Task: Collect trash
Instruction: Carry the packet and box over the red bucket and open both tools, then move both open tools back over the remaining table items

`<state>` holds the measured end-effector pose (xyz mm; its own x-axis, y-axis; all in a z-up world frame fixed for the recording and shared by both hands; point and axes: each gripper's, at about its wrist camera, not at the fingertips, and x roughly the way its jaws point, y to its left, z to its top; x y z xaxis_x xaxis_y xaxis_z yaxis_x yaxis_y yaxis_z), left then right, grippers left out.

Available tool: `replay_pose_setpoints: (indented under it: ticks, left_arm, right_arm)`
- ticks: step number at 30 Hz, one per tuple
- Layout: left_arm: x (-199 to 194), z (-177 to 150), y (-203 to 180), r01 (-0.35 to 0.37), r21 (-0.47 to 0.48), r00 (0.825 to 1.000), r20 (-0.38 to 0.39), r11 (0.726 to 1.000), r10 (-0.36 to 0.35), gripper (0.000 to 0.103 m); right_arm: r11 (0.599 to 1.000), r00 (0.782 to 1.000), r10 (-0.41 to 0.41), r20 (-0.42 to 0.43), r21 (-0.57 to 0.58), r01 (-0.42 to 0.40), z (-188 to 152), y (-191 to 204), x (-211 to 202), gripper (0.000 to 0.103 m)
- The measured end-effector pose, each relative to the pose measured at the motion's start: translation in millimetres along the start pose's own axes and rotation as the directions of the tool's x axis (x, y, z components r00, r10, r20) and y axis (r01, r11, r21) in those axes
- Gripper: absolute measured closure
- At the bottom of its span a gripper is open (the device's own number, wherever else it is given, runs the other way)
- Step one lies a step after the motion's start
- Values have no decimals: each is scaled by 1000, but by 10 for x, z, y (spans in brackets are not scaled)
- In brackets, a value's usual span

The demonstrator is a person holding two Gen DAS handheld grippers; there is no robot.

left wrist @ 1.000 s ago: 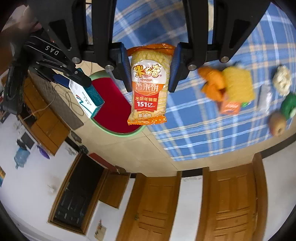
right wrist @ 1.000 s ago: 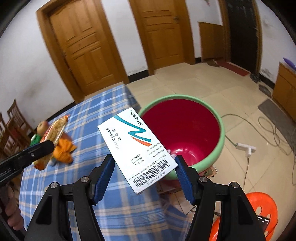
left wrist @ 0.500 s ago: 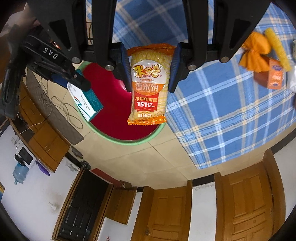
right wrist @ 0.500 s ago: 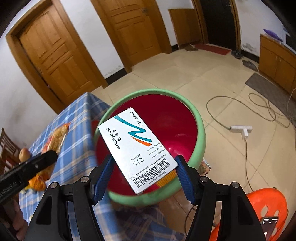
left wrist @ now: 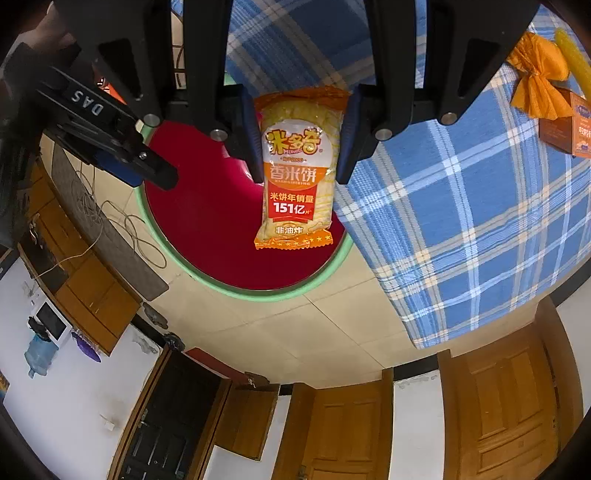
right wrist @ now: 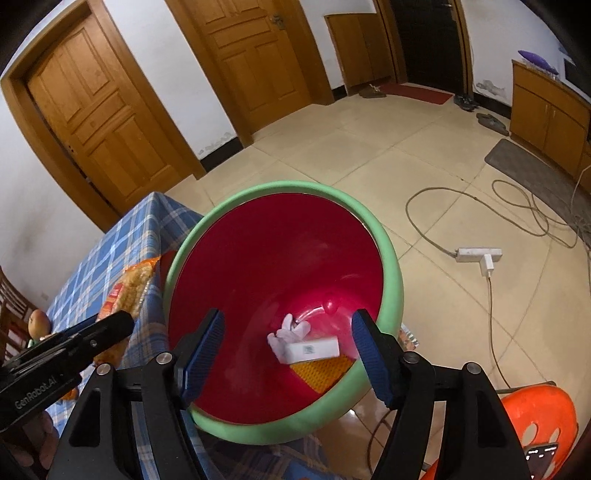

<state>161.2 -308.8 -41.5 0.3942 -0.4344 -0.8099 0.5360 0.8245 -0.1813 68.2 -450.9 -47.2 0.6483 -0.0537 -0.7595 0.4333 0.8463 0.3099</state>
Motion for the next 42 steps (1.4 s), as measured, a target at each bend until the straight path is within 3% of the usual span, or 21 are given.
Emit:
replay_pose_setpoints:
  ticks: [8, 9, 11, 12, 30, 35, 42]
  left_arm:
    - [39, 56, -84, 13, 22, 1000, 0, 1000, -13, 64]
    - [30, 69, -90, 11, 23, 1000, 3, 1000, -11, 62]
    - [-21, 80, -88, 10, 23, 1000, 16, 1000, -10, 47]
    - [-40, 88, -93, 7, 22, 1000, 23, 1000, -8, 46]
    - [-920, -88, 27, 18, 1, 992, 126, 1000, -18, 45]
    - [-1208, -249, 190, -28, -15, 988, 154, 999, 30, 45]
    - [-1578, -526, 647, -81, -111, 977, 186, 990, 101, 45]
  right_arm:
    - [1000, 998, -3, 62, 19, 2, -20, -77, -214, 31]
    - [1000, 998, -2, 67, 23, 1, -32, -84, -244, 31]
    - [1000, 997, -1, 72, 31, -2, -45, -101, -279, 31]
    - [999, 997, 3, 74, 35, -5, -58, -107, -305, 31]
    - [998, 993, 58, 98, -7, -58, -277, 235, -745, 31]
    - [995, 990, 98, 99, -40, -95, -359, 412, -870, 31]
    - [985, 984, 152, 90, -100, -143, -503, 719, -994, 31]
